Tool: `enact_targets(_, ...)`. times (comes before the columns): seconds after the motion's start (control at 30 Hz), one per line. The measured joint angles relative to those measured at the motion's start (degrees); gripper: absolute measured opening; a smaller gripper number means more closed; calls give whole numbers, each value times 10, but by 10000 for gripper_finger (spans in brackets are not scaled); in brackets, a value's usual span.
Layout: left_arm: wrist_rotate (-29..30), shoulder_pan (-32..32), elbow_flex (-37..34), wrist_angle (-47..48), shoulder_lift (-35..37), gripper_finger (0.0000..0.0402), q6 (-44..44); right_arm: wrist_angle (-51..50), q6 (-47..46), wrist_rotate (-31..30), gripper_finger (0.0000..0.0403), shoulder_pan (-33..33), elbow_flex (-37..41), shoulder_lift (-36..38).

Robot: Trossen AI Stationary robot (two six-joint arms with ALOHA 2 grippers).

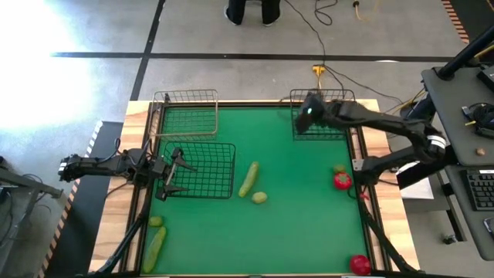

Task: Sort produce into baskets
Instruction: Put the top left tomato into the right black metal wire basket, then put the right tomato into the right black metal wire basket

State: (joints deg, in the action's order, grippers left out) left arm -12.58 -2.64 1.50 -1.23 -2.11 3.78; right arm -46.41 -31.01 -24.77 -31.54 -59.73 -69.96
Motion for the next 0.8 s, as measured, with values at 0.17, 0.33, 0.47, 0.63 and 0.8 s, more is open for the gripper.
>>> enact_targets(0.17, 0, 0, 0, 0, 0, 318, 0, 38, -61, 90, 280, -117, 58, -12)
enact_targets(0.33, 0, 0, 0, 0, 0, 318, 0, 95, -65, 116, 321, -157, 83, -50)
enact_targets(0.47, 0, 0, 0, 0, 0, 318, 0, 118, -66, 120, 338, -176, 84, -96)
enact_targets(0.63, 0, 0, 0, 0, 0, 318, 0, 126, -80, 153, 343, -196, 81, -148)
enact_targets(0.8, 0, 0, 0, 0, 0, 318, 0, 121, -51, 165, 344, -201, 63, -166)
